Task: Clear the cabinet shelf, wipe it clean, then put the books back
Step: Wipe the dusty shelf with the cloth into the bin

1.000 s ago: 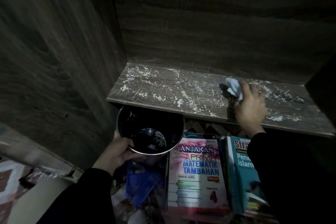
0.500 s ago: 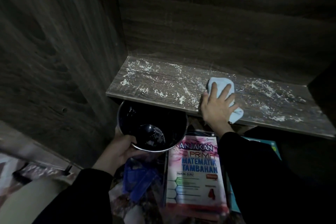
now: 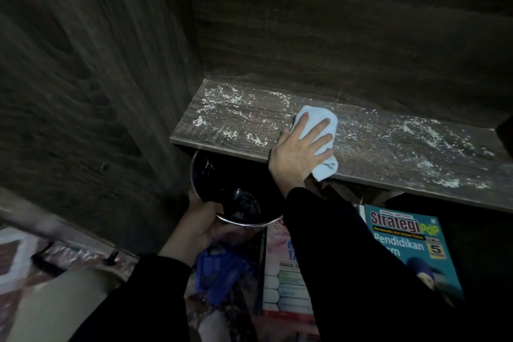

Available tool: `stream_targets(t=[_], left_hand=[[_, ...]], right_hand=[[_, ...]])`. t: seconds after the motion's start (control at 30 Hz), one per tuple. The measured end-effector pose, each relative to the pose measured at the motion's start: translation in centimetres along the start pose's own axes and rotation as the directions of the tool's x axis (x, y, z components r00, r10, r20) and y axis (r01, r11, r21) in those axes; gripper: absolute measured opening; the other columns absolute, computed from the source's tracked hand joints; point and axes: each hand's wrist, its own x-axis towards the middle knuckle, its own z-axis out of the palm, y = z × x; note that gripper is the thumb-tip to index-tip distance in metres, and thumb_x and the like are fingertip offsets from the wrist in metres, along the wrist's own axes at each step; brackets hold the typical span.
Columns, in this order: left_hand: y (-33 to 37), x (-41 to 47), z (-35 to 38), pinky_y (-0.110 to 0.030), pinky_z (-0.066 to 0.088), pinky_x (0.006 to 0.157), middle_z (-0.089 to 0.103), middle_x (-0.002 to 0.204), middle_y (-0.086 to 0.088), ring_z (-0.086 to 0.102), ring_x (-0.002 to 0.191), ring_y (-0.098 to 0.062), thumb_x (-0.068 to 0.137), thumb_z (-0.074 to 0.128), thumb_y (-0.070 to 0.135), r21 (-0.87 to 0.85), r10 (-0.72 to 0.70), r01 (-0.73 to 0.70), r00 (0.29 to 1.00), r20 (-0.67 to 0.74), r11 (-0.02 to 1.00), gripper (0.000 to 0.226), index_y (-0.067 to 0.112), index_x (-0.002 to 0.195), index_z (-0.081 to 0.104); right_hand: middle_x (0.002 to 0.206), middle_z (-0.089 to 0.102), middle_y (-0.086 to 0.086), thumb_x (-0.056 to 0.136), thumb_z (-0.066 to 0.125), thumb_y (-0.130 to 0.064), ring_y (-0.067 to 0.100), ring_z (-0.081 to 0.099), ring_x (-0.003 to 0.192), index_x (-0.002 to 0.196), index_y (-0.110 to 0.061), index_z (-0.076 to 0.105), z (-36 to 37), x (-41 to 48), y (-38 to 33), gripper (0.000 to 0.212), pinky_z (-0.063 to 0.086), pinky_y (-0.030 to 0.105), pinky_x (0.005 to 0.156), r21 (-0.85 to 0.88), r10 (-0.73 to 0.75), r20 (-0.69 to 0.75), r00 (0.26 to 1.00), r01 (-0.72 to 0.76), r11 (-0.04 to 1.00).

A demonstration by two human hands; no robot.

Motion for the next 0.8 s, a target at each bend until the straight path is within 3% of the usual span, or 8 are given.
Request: stream_targets(t=[0.2,0.37,0.5,0.57,0.63,0.8], left_hand=[[0.0,0.1,-0.1,-0.054,0.052,0.041,0.051,0.121,-0.022,0.060,0.081,-0.038,0.078,0.031,-0.026,-0.018,-0.015,0.015,1.000,-0.007,1.000,0.075,0.015,0.140,0.027],[-0.2,0.5,-0.4,-0.057,0.050,0.042,0.050,0.121,-0.023,0.054,0.103,-0.052,0.079,0.030,-0.024,-0.033,-0.021,0.020,1.000,-0.012,0.999,0.073,0.016,0.140,0.027],[0.0,0.3,-0.4,-0.061,0.047,0.046,0.054,0.110,-0.017,0.058,0.088,-0.044,0.081,0.032,-0.025,-0.029,-0.011,0.011,1.000,-0.007,1.000,0.070,0.015,0.139,0.027],[0.1,0.5,-0.6,-0.062,0.046,0.047,0.052,0.119,-0.021,0.058,0.086,-0.043,0.080,0.030,-0.025,-0.028,-0.015,0.014,1.000,-0.010,1.000,0.072,0.017,0.139,0.027],[0.0,0.7,-0.7,-0.063,0.046,0.047,0.049,0.123,-0.024,0.057,0.085,-0.044,0.080,0.028,-0.025,-0.021,-0.014,0.013,1.000,-0.019,1.000,0.074,0.018,0.139,0.027],[0.1,0.7,-0.9,-0.065,0.046,0.047,0.051,0.111,-0.019,0.055,0.087,-0.045,0.078,0.027,-0.026,-0.025,0.001,-0.002,1.000,-0.020,1.000,0.075,0.017,0.139,0.029]], right_hand=[[0.157,-0.007,0.023,0.104,0.024,-0.034,0.045,0.006,0.142,0.153,-0.018,0.007,0.6,-1.2,-3.0,0.054,0.011,0.059,0.110,-0.008,-0.089,0.089,0.992,0.090,0.996],[0.158,-0.008,0.019,0.105,0.019,-0.036,0.041,0.002,0.143,0.153,-0.021,0.004,0.5,-2.4,-4.4,0.053,0.006,0.056,0.112,-0.008,-0.243,0.210,0.947,0.250,0.968],[0.160,-0.003,0.013,0.105,0.019,-0.034,0.036,0.001,0.144,0.153,-0.025,0.009,-0.3,-2.8,-4.0,0.050,0.001,0.054,0.113,0.038,-0.411,0.295,0.862,0.420,0.907],[0.159,0.003,0.011,0.104,0.023,-0.033,0.034,0.005,0.143,0.151,-0.026,0.014,-0.6,-3.0,-3.4,0.049,0.003,0.053,0.112,0.052,-0.502,0.296,0.813,0.511,0.858],[0.159,0.007,0.010,0.104,0.027,-0.031,0.034,0.009,0.141,0.151,-0.027,0.017,-0.9,-3.1,-2.8,0.048,0.007,0.052,0.111,0.036,-0.582,0.294,0.758,0.599,0.800],[0.155,0.018,0.012,0.100,0.037,-0.026,0.035,0.023,0.131,0.149,-0.027,0.025,-2.1,-3.0,-1.9,0.050,0.024,0.045,0.100,-0.017,-0.735,0.320,0.597,0.780,0.626]])
